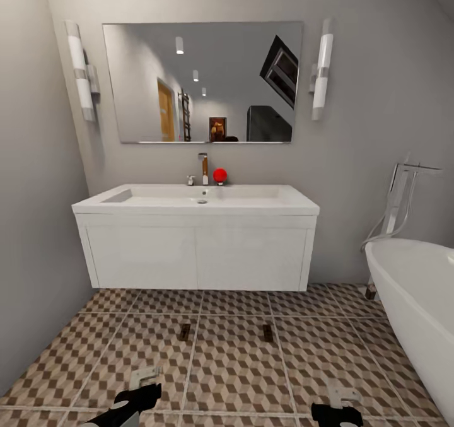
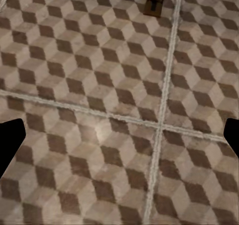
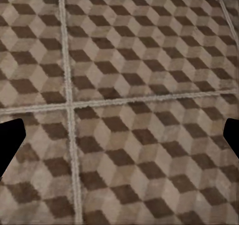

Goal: Take the four mousetraps from the cabinet in the bathroom and place them on the bathroom floor. Make sure all four end up on the same floor surface, and ensure that at least two of them are either under or directly next to the same bathroom sink.

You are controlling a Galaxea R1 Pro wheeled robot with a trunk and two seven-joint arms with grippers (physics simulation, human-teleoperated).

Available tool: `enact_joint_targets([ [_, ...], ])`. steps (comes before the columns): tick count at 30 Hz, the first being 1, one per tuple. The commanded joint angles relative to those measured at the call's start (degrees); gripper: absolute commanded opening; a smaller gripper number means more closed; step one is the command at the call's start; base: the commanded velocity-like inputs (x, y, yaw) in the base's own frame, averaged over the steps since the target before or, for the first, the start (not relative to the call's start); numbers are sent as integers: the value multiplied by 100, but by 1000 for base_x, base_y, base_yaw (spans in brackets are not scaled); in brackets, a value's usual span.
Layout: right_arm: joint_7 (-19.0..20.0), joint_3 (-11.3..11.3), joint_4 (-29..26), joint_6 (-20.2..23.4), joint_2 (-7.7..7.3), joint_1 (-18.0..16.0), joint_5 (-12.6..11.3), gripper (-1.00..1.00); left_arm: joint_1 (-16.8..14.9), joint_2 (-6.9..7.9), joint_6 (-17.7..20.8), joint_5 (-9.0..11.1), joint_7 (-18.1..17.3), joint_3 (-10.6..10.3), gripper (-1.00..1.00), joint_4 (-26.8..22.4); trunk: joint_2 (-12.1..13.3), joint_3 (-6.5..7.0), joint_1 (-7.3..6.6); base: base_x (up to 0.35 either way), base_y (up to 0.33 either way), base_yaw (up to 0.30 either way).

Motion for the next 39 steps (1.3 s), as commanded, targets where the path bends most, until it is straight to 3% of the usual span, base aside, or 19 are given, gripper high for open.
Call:
enact_joint_targets([
  [1, -7, -19, 18, -36, 1, 21, 13, 100, 38, 5, -19, 37, -12, 28, 100, 6, 39, 13, -24, 0, 0, 0],
  [22, 21, -19, 21, -30, -5, 363, 4, 100, 536, 200, 42, 86, -281, 36, 100, 6, 881, 390, -485, 0, 0, 0],
  [39, 31, -19, 24, 229, -5, 955, 12, 100, 1064, 204, 658, 158, -385, 28, 100, 6, 1563, 695, -859, 0, 0, 0],
])
